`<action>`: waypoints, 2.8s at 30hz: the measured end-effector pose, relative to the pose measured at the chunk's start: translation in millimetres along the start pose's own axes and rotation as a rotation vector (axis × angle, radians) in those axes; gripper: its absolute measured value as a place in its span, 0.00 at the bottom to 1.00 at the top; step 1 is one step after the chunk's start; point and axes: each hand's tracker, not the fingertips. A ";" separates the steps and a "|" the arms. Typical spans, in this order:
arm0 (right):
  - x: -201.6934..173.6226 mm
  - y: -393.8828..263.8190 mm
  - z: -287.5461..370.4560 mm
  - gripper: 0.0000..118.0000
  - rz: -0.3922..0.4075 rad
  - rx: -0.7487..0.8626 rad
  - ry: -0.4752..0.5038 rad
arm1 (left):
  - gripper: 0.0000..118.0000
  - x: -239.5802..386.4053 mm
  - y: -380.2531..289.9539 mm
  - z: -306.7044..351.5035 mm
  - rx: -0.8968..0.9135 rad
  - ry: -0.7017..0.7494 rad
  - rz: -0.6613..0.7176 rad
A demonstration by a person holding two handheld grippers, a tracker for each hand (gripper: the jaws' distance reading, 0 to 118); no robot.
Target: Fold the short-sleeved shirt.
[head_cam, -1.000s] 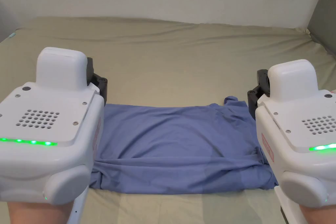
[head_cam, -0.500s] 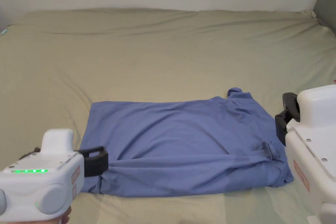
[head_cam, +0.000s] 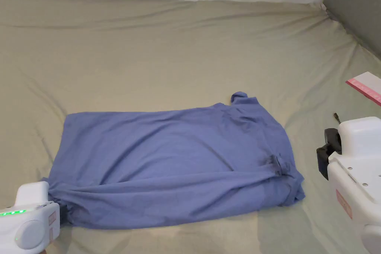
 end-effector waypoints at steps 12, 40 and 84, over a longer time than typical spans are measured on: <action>-5.1 -97.7 -172.0 0.94 -0.194 -0.614 0.111 | 0.05 -0.6 12.0 57.6 0.179 0.015 -0.037; 42.6 -52.6 -59.8 0.13 -0.316 -0.495 0.247 | 0.05 -33.8 -15.3 113.8 0.176 0.011 -0.038; -28.2 93.1 167.6 0.70 -0.111 0.392 0.123 | 0.61 36.8 30.8 307.8 0.945 -0.046 -0.061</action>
